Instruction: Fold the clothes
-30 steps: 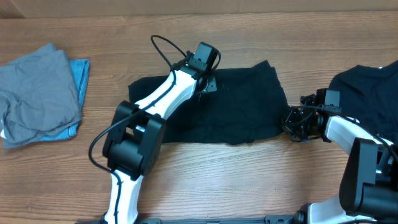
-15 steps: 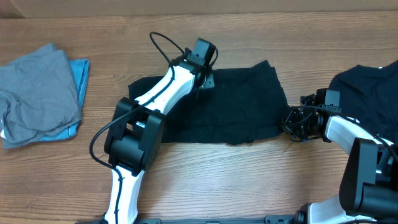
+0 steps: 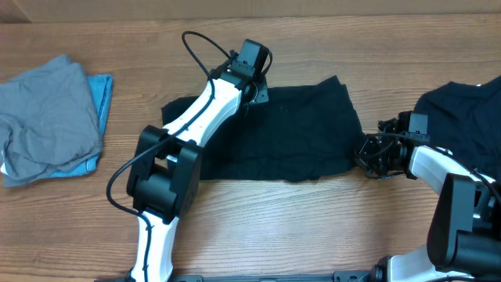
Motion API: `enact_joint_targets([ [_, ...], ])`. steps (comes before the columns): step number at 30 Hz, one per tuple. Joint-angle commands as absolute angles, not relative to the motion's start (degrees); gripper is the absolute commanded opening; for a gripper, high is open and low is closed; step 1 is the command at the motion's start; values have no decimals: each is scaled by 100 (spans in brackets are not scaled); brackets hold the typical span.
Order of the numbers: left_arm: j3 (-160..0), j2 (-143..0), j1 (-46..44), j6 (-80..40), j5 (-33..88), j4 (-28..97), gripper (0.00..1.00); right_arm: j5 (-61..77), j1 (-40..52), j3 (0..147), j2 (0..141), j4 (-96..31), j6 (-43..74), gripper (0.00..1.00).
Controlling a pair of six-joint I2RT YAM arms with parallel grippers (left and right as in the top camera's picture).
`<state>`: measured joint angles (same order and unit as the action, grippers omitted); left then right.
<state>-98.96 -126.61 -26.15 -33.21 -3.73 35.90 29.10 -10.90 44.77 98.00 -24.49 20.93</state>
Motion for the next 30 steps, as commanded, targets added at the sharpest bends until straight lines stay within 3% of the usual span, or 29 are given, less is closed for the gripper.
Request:
enact_joint_targets([
  [1, -9950, -13074, -2604, -3236, -596, 3511, 4, 2808, -1120, 4536, 9789, -2414, 2108, 9],
  [18, -10348, -12643, -2593, -3341, -943, 3109, 4, 2810, -1120, 4536, 9789, -2368, 2110, 4],
  [30, -10333, -13192, -2591, -3350, -915, 3151, 4, 2810, -1120, 4536, 9789, -2368, 2108, 4],
])
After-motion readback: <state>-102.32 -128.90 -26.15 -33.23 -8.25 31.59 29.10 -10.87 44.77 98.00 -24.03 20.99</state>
